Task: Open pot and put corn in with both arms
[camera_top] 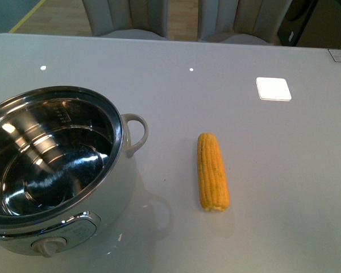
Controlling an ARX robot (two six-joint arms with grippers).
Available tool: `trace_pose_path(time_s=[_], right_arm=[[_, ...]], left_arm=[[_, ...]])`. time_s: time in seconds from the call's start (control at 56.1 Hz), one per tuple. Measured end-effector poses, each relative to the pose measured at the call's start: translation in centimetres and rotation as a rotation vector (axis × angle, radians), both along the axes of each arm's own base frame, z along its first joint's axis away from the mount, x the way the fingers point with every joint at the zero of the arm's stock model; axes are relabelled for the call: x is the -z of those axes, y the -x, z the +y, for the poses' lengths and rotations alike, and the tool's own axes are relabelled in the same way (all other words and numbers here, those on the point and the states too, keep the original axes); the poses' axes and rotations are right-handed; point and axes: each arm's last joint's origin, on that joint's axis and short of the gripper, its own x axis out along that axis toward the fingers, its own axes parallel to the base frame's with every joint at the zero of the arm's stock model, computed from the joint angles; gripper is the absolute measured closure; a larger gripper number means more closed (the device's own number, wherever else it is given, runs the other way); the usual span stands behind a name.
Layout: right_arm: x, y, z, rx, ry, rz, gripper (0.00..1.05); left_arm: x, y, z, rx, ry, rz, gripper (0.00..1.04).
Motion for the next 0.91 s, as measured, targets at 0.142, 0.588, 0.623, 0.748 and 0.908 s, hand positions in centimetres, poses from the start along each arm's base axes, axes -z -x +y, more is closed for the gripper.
trace_pose_path(time_s=[0.142, 0.588, 0.623, 0.748, 0.908], right_arm=[[0.0, 0.0, 0.0, 0.000, 0.000, 0.000, 0.09], [0.0, 0.0, 0.0, 0.001, -0.004, 0.012, 0.09], [0.1, -0.1, 0.0, 0.010, -0.040, 0.112, 0.09], [0.7, -0.5, 0.0, 0.090, -0.202, 0.620, 0.09], [1.8, -1.6, 0.3, 0.125, -0.252, 0.755, 0.09]], left_arm=[[0.4, 0.9, 0.0, 0.000, 0.000, 0.027, 1.01], [0.3, 1.1, 0.0, 0.000, 0.000, 0.005, 0.60], [0.3, 1.1, 0.0, 0.000, 0.000, 0.005, 0.54], [0.3, 1.1, 0.0, 0.000, 0.000, 0.004, 0.35], [0.3, 1.1, 0.0, 0.000, 0.000, 0.004, 0.10]])
